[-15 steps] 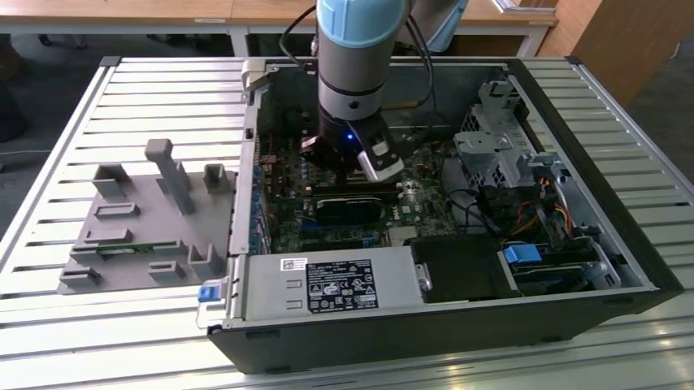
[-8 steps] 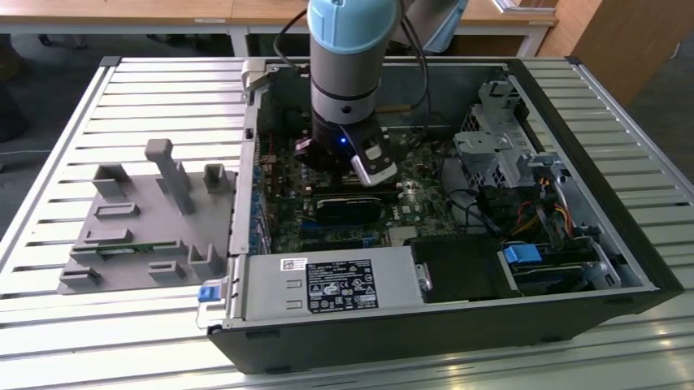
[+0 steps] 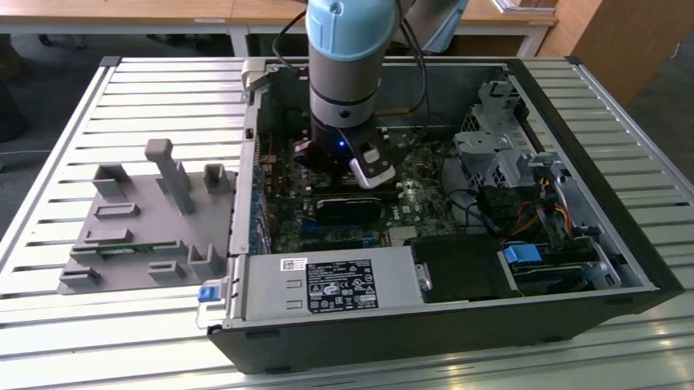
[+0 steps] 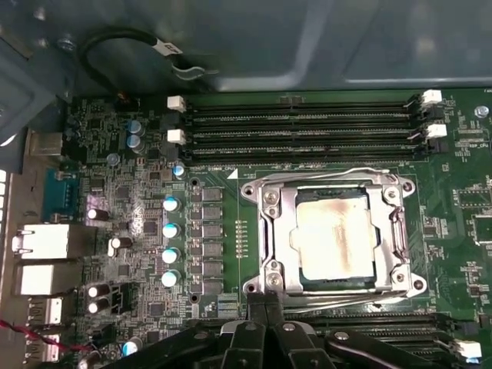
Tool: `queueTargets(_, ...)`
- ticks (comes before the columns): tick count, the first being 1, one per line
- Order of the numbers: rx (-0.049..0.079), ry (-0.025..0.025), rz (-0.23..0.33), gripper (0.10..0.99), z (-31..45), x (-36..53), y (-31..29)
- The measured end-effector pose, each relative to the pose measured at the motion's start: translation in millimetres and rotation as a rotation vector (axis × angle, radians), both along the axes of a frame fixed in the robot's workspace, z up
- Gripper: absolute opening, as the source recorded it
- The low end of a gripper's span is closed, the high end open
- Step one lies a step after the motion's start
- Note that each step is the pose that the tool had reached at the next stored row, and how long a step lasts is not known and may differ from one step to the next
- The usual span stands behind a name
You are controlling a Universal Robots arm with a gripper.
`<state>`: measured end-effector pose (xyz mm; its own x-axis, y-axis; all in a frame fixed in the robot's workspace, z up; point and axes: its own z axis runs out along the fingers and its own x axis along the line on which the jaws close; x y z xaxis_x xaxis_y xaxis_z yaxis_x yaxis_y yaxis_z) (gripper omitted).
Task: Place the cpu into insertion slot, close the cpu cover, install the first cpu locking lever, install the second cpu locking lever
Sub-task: 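Install the second cpu locking lever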
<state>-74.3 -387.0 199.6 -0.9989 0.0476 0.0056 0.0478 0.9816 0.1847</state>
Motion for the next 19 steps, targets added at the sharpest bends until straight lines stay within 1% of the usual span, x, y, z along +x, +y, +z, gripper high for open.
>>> queueTargets(8, 0.020, -0.0002, 0.001, 0.106, -3.3, -0.9, 0.0)
queueTargets(14, 0.041, -0.0003, 0.003, 0.106, -5.7, -2.5, 0.1)
queueTargets(16, 0.045, -0.0004, 0.003, 0.106, -7.3, -3.2, 0.1)
queueTargets(19, 0.046, -0.0001, 0.003, 0.106, -8.6, -3.6, -0.1)
